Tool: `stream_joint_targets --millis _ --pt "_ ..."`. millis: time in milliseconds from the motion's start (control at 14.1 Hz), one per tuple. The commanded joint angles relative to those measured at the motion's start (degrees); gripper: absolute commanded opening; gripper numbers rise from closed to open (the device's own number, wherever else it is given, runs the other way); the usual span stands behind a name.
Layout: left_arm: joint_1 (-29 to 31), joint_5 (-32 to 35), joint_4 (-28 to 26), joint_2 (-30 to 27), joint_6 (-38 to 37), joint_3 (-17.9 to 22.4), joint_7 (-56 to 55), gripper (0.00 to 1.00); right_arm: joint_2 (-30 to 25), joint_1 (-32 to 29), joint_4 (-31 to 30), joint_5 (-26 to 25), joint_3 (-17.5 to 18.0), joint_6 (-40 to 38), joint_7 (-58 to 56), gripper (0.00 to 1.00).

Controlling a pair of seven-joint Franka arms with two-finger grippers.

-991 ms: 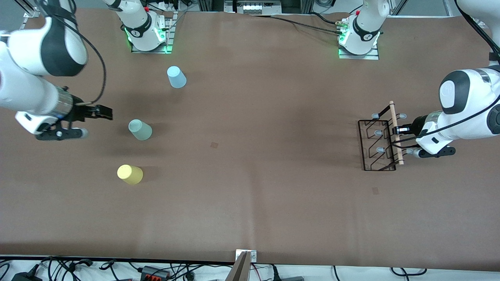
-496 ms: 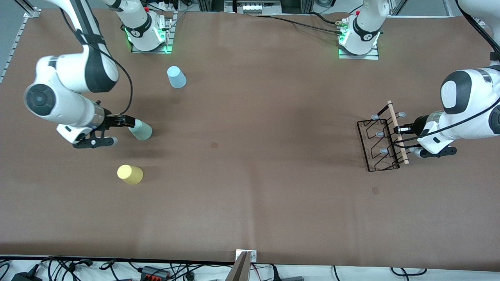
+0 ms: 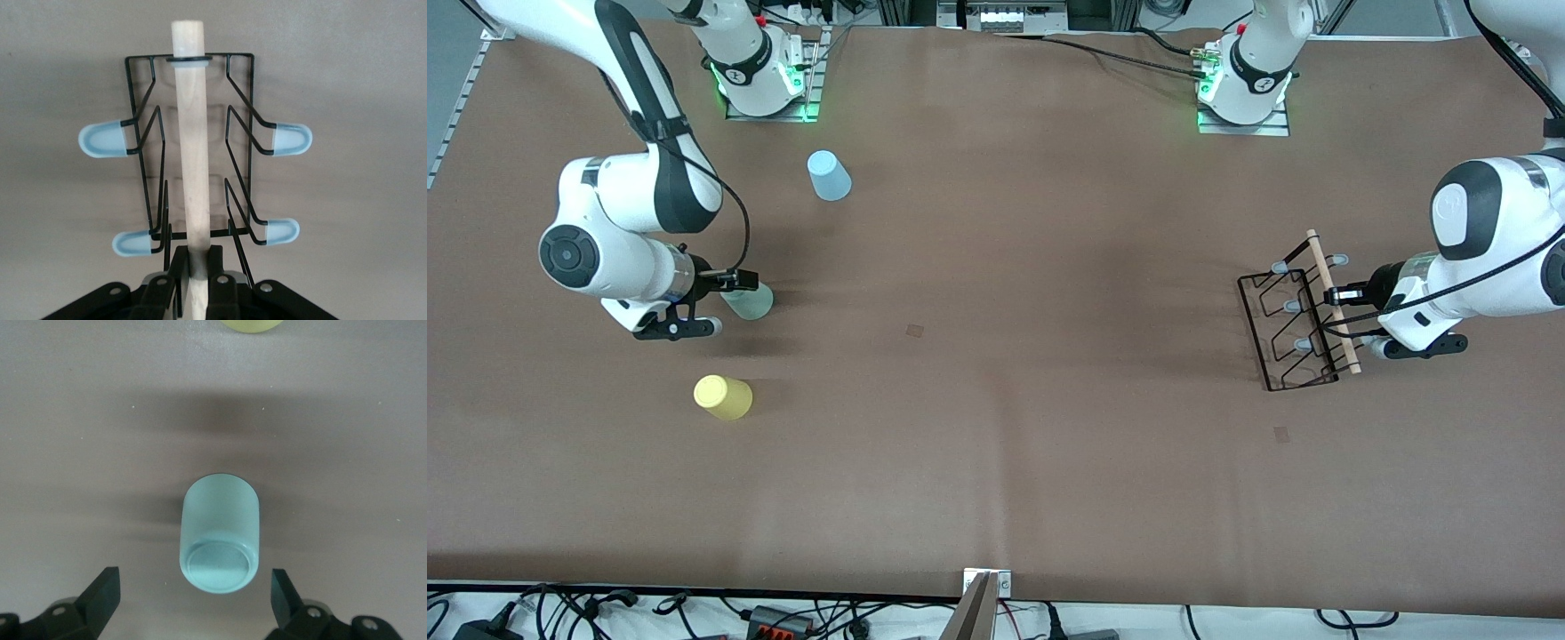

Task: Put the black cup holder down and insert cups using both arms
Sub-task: 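Grasp the rack handle with the left gripper while the right gripper grasps the teal cup, then lift the rack with the left gripper and carry it to the table middle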

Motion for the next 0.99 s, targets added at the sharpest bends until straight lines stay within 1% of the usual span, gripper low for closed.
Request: stream_joint_targets --millis 0,142,354,496,920 --pt "-0.23 -0.53 4.30 -0.40 -4.88 -0.94 0.07 0.00 1.09 -0.33 -0.45 1.01 -0.09 1.44 0.50 1.00" --pt "-0.41 -0.54 7.90 -0.40 -7.96 -3.65 -1.50 0.01 1.54 -0.60 -0.54 1.01 -0.35 1.35 0.50 1.00" --pt "-1.99 -0.45 13.62 0.04 -13.41 -8.57 -9.57 0.01 2.06 -0.95 -0.63 1.01 -0.44 0.74 0.42 1.00" --pt "-5.84 -0.36 16.34 0.48 -15.27 -8.85 -13.36 0.00 2.42 -0.86 -1.07 1.01 -0.44 1.26 0.41 1.00" --pt "-18.58 -0.54 22.06 1.97 -15.36 -8.85 -19.87 0.00 3.56 -1.04 -1.16 0.92 -0.62 1.18 0.41 1.00"
